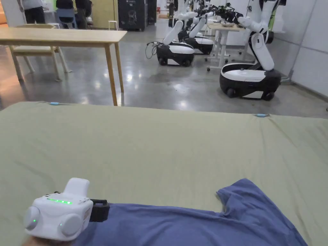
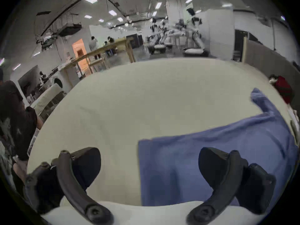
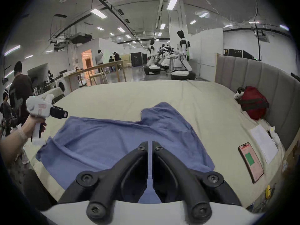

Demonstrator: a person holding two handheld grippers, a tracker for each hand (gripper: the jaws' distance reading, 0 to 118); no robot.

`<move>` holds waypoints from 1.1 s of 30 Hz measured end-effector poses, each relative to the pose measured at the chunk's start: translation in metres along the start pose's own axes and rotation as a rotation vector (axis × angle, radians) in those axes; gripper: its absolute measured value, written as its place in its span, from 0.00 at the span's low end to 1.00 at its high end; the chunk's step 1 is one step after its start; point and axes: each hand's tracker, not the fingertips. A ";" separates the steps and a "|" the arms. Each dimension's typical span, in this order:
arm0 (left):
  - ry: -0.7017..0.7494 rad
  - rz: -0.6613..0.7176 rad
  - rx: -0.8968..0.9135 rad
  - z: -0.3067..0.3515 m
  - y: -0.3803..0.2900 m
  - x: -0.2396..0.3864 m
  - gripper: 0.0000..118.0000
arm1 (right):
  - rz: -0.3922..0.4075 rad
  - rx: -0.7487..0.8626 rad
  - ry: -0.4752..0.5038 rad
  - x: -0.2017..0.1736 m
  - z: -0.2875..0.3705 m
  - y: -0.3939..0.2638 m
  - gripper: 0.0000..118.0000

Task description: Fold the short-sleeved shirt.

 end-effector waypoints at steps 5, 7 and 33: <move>-0.014 -0.068 -0.168 -0.066 0.005 0.008 0.84 | 0.038 -0.081 -0.077 0.035 -0.041 0.018 0.05; -0.048 -0.098 -0.163 -0.065 0.006 0.014 0.66 | 0.051 -0.112 -0.095 0.051 -0.070 0.029 0.05; -0.160 -0.139 0.093 0.096 0.024 0.013 0.05 | -0.073 -0.229 0.015 0.101 -0.161 0.091 0.04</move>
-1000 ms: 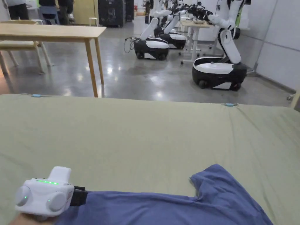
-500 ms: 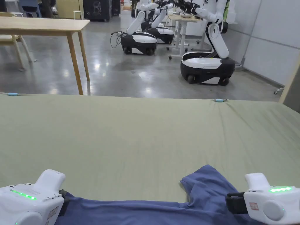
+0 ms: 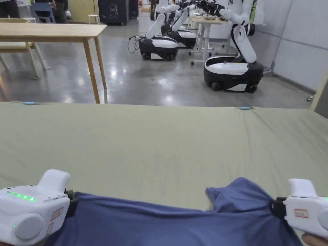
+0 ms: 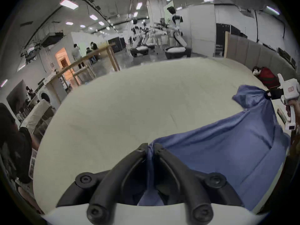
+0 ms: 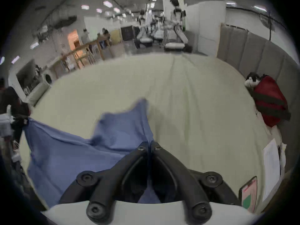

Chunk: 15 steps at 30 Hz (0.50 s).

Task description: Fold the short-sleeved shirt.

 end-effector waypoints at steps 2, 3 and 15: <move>-0.012 0.018 0.064 0.045 -0.003 -0.004 0.05 | 0.021 0.073 0.027 -0.003 0.055 -0.003 0.04; -0.016 0.026 0.099 0.069 -0.007 -0.006 0.05 | 0.033 0.117 0.037 -0.007 0.089 -0.005 0.04; -0.067 0.093 -0.105 0.164 -0.174 -0.008 0.05 | 0.053 -0.001 0.023 -0.002 0.205 -0.168 0.04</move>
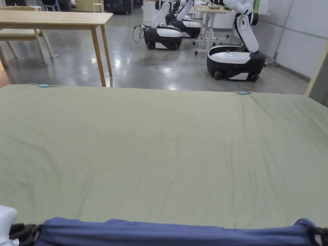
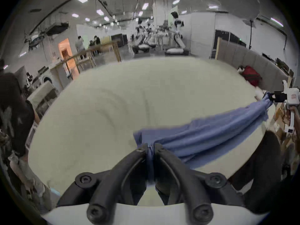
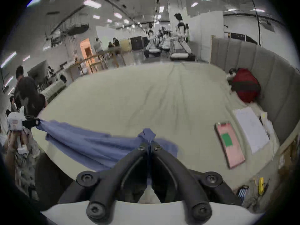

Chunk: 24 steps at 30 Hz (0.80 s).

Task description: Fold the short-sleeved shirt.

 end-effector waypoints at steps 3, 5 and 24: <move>0.006 0.013 -0.007 -0.023 -0.023 0.008 0.05 | -0.031 -0.039 -0.008 0.002 -0.027 -0.027 0.04; 0.058 0.015 -0.011 -0.025 -0.022 0.015 0.17 | -0.022 -0.065 -0.048 0.002 -0.035 -0.029 0.04; 0.214 -0.072 0.436 -0.006 0.037 0.132 0.07 | 0.050 0.498 -0.066 -0.156 0.000 0.018 0.11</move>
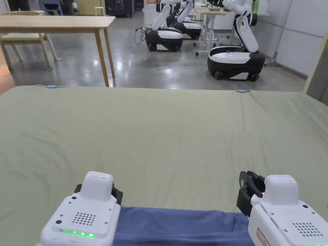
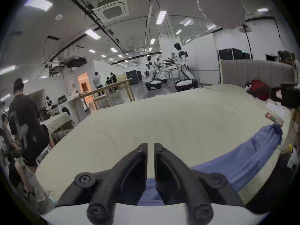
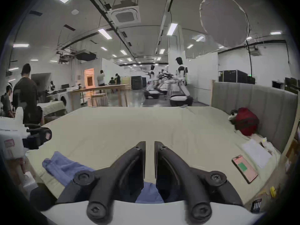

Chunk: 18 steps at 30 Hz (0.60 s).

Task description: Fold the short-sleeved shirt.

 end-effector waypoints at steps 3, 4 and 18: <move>-0.008 -0.040 0.003 0.005 -0.005 -0.011 0.07 | 0.005 -0.022 0.036 -0.005 0.000 0.002 0.11; -0.013 -0.016 -0.009 0.007 -0.007 -0.020 0.07 | 0.022 -0.013 0.029 -0.006 0.003 0.003 0.11; -0.342 0.949 -0.434 -0.010 -0.139 -0.211 0.97 | -0.053 -0.040 0.063 -0.024 0.013 -0.008 0.11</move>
